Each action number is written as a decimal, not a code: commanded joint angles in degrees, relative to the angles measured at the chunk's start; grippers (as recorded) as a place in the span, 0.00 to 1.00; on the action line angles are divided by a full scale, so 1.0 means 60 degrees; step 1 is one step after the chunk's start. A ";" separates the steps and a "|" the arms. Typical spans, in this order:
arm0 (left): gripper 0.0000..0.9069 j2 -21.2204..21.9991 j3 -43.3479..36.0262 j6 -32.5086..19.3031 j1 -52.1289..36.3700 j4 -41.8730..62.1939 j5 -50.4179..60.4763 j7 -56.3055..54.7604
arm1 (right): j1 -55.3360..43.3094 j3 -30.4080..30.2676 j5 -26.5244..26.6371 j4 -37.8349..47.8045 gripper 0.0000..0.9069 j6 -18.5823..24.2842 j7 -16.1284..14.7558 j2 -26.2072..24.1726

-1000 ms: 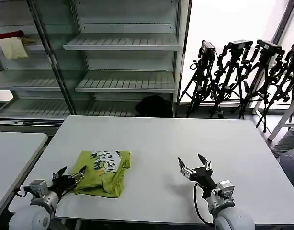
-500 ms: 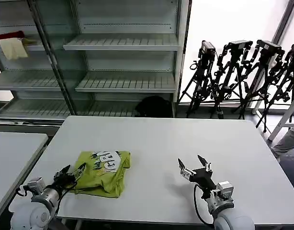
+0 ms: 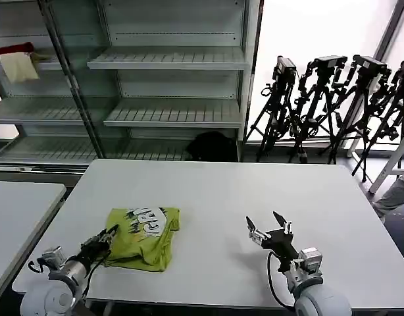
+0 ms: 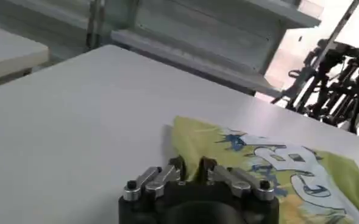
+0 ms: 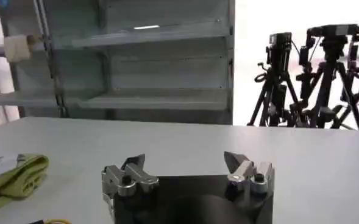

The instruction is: Fold and organize the clothes.

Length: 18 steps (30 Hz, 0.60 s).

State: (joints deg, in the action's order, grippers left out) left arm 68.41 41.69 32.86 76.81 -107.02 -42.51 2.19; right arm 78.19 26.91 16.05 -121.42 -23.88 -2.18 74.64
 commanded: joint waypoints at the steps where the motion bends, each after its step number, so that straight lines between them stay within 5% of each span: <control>1: 0.01 0.0212 0.0048 0.0018 -0.0110 0.0078 -0.0197 -0.0027 | -0.0024 0.0011 -0.0009 0.0022 1.00 -0.0004 0.0017 0.0012; 10: 0.00 0.0092 0.0222 -0.0662 0.0017 0.0013 0.0346 0.0383 | -0.0028 0.0103 -0.0014 0.0007 1.00 -0.0008 0.0054 -0.0007; 18: 0.00 -0.1205 0.2066 -0.1464 0.0247 -0.0425 0.2118 0.1205 | -0.0060 0.0266 0.0034 0.0086 1.00 0.0042 0.0032 -0.0060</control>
State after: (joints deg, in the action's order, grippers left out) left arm 66.95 45.26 28.28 77.88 -108.12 -37.37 5.69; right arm 77.86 28.23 16.16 -121.01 -23.72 -1.95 74.28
